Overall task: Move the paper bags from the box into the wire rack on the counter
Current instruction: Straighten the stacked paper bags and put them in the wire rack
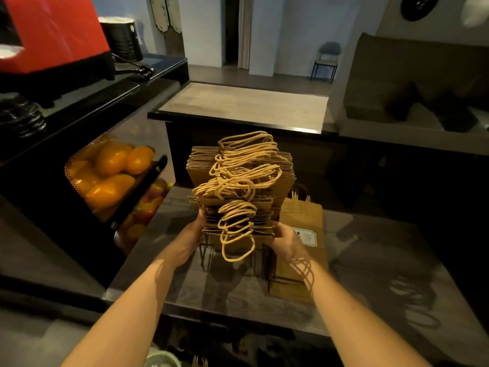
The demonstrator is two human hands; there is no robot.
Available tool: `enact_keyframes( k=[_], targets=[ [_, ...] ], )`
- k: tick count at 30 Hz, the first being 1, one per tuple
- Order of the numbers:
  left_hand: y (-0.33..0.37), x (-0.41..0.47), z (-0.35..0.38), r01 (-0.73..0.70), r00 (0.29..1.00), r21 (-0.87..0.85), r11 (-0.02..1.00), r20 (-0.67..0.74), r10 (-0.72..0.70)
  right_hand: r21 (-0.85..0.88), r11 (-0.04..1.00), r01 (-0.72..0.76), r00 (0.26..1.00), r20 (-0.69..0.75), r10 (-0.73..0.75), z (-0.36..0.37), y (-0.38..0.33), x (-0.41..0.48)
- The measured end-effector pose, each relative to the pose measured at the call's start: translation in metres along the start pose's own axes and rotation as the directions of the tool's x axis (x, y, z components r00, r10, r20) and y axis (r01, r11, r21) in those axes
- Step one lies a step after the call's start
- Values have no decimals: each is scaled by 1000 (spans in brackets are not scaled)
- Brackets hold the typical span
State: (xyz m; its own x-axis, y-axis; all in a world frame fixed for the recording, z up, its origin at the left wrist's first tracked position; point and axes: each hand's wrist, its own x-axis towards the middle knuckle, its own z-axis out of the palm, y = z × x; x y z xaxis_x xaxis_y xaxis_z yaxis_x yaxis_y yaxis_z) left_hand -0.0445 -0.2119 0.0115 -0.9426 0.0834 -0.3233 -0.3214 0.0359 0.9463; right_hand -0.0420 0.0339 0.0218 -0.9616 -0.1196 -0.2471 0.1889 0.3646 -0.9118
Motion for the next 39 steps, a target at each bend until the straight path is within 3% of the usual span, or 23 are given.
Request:
enact_keyframes(
  k=[4, 10, 14, 17, 20, 22, 27, 30, 34, 36, 39],
  targets=[
    [-1, -3, 7, -9, 1000, -2, 1000, -26, 9, -5, 1000, -13, 1000, 24, 13, -2, -1, 0],
    [-26, -15, 22, -93, 973, 12, 996, -211, 93, -16, 1000, 15, 1000, 11, -14, -15, 18, 3],
    [-27, -29, 44, -61, 925, 165, 984, -360, 118, 121, 991, -63, 996, -50, 69, -22, 26, 6],
    [-31, -45, 63, 61, 893, 289, 955, -444, 77, 265, 960, -87, 992, -62, 107, -27, 31, 6],
    [-40, -54, 77, 276, 914, 371, 887, -388, -122, 194, 979, -64, 992, -95, 84, -35, 37, 3],
    [-37, -64, 92, 287, 932, 452, 845, -336, -137, 186, 981, -57, 989, -126, 81, -40, 43, 2],
    [-34, -85, 141, -19, 976, 726, 687, -135, 170, 141, 986, -93, 980, -164, 116, -58, 60, -7],
    [-36, -73, 161, -111, 976, 782, 613, -31, 216, 152, 985, -77, 976, -191, 105, -74, 72, -16],
    [-37, -58, 181, -371, 892, 844, 388, 208, 401, 243, 966, -86, 959, -242, 147, -95, 85, -23],
    [-41, -45, 193, -442, 878, 782, 441, 275, 392, 281, 954, -106, 945, -270, 185, -99, 92, -21],
    [-44, -16, 212, -268, 961, 787, 555, 178, 212, 373, 918, -138, 927, -277, 252, -103, 102, -11]
  ],
)
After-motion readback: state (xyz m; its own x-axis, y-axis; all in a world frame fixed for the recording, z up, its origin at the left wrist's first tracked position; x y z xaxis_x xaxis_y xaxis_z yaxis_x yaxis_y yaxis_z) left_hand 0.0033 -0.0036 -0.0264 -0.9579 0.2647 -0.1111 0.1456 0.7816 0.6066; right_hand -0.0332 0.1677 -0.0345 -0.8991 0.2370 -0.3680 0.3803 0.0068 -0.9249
